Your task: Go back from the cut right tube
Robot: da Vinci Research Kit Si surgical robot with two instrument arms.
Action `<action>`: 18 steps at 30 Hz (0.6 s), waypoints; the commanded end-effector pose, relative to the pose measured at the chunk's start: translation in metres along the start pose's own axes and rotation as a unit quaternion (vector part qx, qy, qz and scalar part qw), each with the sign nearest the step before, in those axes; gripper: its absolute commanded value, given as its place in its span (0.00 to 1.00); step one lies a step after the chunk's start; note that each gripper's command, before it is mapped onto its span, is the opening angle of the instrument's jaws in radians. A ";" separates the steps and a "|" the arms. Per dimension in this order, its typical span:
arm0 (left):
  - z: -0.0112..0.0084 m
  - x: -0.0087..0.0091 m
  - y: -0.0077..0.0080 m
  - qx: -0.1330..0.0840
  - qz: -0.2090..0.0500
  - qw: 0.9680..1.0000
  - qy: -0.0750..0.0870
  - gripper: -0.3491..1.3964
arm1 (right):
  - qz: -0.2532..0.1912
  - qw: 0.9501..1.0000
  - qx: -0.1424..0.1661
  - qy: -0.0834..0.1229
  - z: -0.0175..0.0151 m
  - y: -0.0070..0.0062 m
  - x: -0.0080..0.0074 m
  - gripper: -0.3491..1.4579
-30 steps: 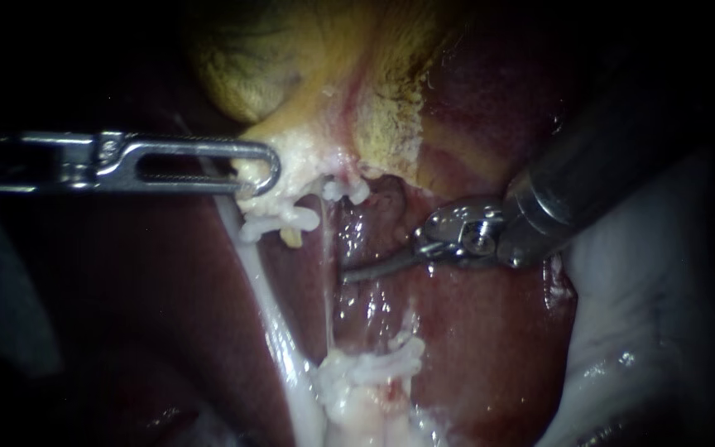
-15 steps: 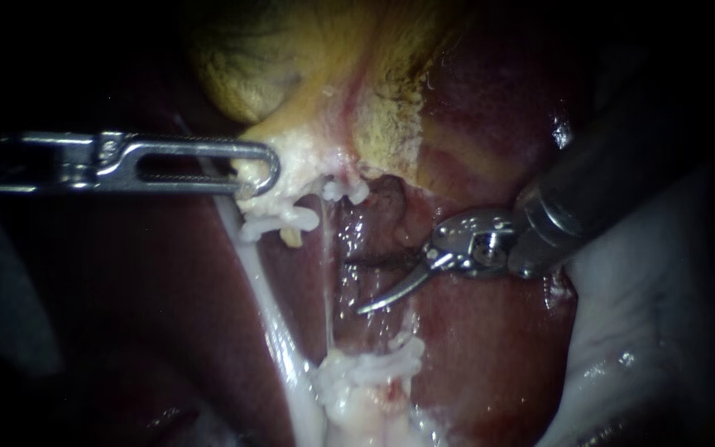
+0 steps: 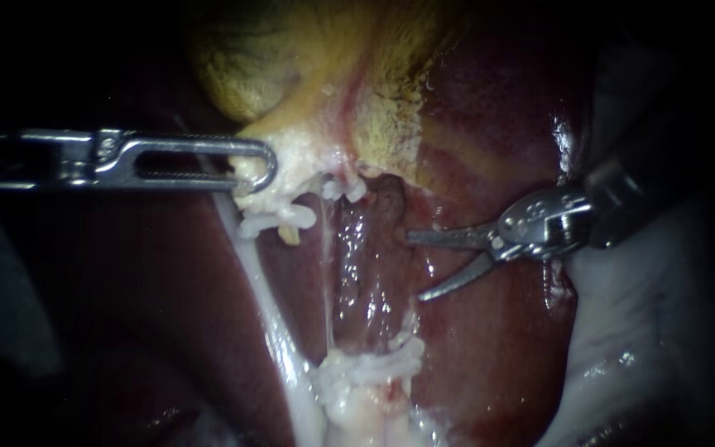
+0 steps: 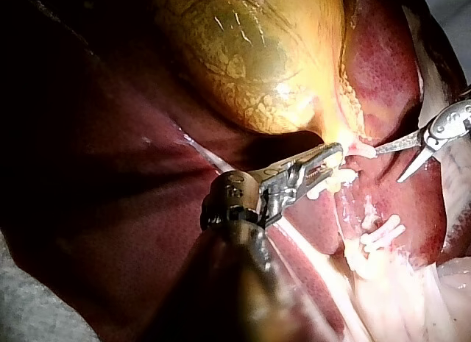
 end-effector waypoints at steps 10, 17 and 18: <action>0.0019 0.0006 0.0016 -0.002 0.004 1.000 -0.002 0.00 | -0.003 1.000 -0.004 -0.001 -0.0014 0.0004 0.0000 0.99; 0.0058 0.0007 0.0040 -0.013 0.007 1.000 -0.003 0.00 | -0.004 1.000 -0.002 -0.001 -0.0015 0.0004 0.0000 0.99; 0.0064 0.0006 0.0043 -0.012 0.007 1.000 -0.003 0.00 | -0.004 1.000 -0.002 -0.001 -0.0015 0.0004 0.0000 0.99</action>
